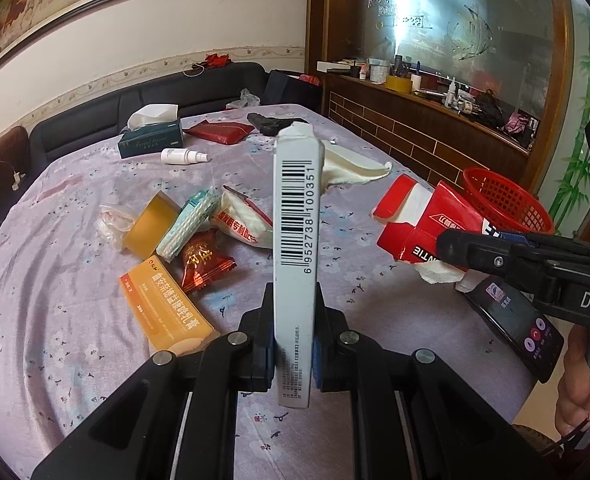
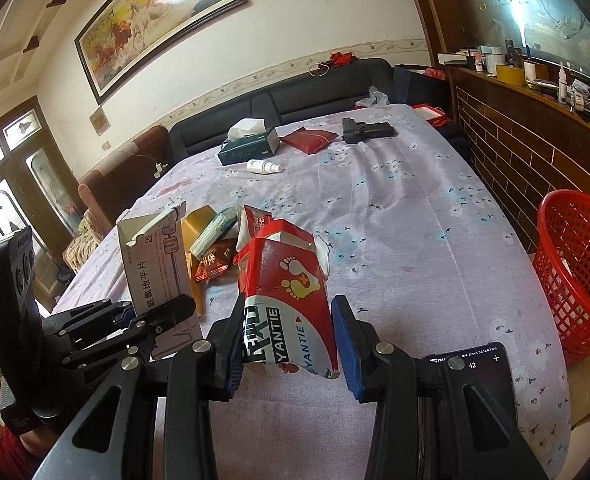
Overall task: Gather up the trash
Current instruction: 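Lift the tissue packet with the right tool while the left tool holds the white box, then carry both items to the red wastebasket and open both tools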
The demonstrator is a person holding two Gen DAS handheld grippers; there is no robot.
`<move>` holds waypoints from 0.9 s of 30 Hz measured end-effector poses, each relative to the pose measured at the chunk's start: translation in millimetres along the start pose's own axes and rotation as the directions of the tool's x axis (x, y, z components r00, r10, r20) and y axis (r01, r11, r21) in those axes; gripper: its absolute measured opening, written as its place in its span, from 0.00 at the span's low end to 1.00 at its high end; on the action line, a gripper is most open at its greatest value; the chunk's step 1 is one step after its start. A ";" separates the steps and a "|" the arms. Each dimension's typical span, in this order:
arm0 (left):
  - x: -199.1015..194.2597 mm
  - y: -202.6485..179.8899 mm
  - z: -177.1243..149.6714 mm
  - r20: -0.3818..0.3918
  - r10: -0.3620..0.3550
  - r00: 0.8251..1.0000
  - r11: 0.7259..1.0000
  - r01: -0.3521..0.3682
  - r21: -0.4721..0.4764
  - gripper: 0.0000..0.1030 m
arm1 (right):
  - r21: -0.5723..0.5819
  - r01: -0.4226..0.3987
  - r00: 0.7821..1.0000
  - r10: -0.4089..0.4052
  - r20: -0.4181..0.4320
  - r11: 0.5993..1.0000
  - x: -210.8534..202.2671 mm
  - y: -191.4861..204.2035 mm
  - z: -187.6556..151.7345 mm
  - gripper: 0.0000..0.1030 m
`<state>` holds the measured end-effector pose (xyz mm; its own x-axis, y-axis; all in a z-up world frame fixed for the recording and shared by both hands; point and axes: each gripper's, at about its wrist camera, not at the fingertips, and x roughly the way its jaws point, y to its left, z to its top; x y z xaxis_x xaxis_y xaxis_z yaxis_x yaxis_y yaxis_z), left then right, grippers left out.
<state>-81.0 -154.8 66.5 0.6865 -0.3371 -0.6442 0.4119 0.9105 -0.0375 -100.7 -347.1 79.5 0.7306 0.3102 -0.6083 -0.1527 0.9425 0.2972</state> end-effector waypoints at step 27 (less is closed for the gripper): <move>-8.4 -42.8 42.4 -0.014 -0.182 0.983 0.982 0.183 0.051 0.12 | 0.149 0.015 0.993 -0.032 0.112 0.989 -67.9 -62.1 9.9 0.42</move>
<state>-79.0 -201.1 105.9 0.5916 -0.4941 -0.6371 0.5607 0.8200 -0.1153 -134.2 -427.9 109.6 0.8053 0.2641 -0.5308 -0.0410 0.9180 0.3946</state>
